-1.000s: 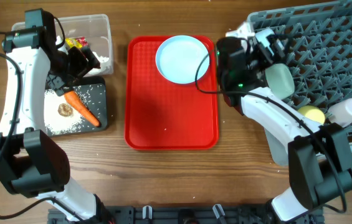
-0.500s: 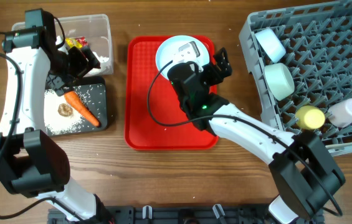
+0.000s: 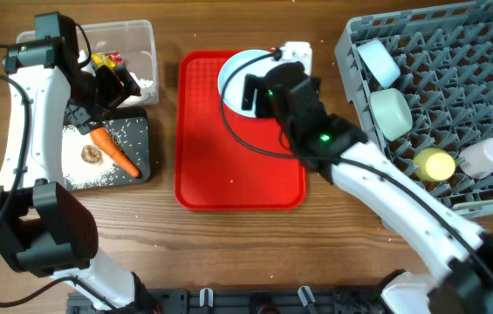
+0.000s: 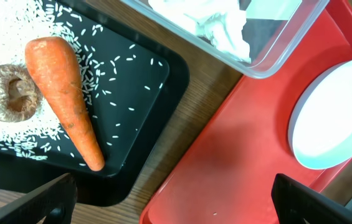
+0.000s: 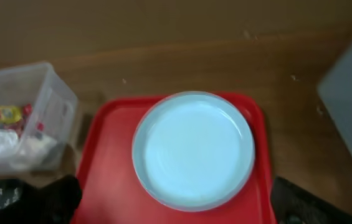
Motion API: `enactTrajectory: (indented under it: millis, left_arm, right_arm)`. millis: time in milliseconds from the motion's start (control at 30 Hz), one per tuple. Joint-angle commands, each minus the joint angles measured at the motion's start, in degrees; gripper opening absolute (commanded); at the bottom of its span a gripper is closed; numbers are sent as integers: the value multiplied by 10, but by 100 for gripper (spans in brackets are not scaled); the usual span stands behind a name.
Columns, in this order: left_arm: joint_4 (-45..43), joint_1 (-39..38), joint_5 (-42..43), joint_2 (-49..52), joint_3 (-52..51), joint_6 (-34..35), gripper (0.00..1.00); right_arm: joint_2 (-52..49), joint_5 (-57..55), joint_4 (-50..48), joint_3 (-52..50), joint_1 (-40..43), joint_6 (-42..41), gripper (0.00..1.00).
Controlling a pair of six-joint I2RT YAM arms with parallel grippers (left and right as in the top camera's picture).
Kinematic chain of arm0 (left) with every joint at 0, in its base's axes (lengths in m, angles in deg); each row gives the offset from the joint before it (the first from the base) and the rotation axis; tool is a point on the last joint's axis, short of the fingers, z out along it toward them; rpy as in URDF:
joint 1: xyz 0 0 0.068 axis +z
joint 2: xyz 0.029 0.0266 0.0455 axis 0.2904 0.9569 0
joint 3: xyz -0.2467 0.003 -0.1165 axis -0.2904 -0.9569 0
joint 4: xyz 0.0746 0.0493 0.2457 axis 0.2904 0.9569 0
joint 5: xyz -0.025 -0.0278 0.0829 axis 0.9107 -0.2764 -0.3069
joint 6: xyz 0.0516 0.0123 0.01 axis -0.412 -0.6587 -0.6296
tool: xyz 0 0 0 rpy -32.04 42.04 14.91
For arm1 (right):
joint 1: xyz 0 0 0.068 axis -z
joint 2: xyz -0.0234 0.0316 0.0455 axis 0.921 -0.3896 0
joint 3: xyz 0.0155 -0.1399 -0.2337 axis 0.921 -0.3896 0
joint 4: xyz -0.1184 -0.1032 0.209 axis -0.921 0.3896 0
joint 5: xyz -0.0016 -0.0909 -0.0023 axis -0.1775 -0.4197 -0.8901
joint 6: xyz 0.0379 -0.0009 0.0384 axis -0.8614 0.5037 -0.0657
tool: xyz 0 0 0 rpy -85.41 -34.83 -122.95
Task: Sort waste into correct bins and load items into the dishwasher rack
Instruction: 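Grasp the light-blue plate on the red tray with the right gripper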
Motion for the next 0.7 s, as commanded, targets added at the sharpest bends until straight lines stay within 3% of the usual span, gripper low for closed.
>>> enactTrajectory:
  millis: [0, 67, 167, 267, 400, 500, 667]
  left_arm:
    - [-1, 1, 5, -5, 0, -3, 100]
    - [-1, 1, 5, -5, 0, -3, 100]
    - [-1, 1, 5, -5, 0, -3, 100]
    - [-1, 1, 5, -5, 0, -3, 100]
    - [-1, 1, 5, -5, 0, -3, 100]
    - [-1, 1, 5, -5, 0, -3, 100]
    - [-1, 1, 5, -5, 0, -3, 100]
  right_arm:
    - [17, 98, 99, 7, -9, -33, 100]
    - [5, 101, 122, 6, -8, -48, 100]
    - [0, 127, 104, 8, 6, -142, 99]
    - [-26, 212, 54, 16, 92, -175, 99]
    - [-165, 367, 64, 66, 190, -185, 98]
    - [-263, 400, 43, 94, 185, -191, 76]
    - [-290, 312, 52, 92, 166, -223, 41]
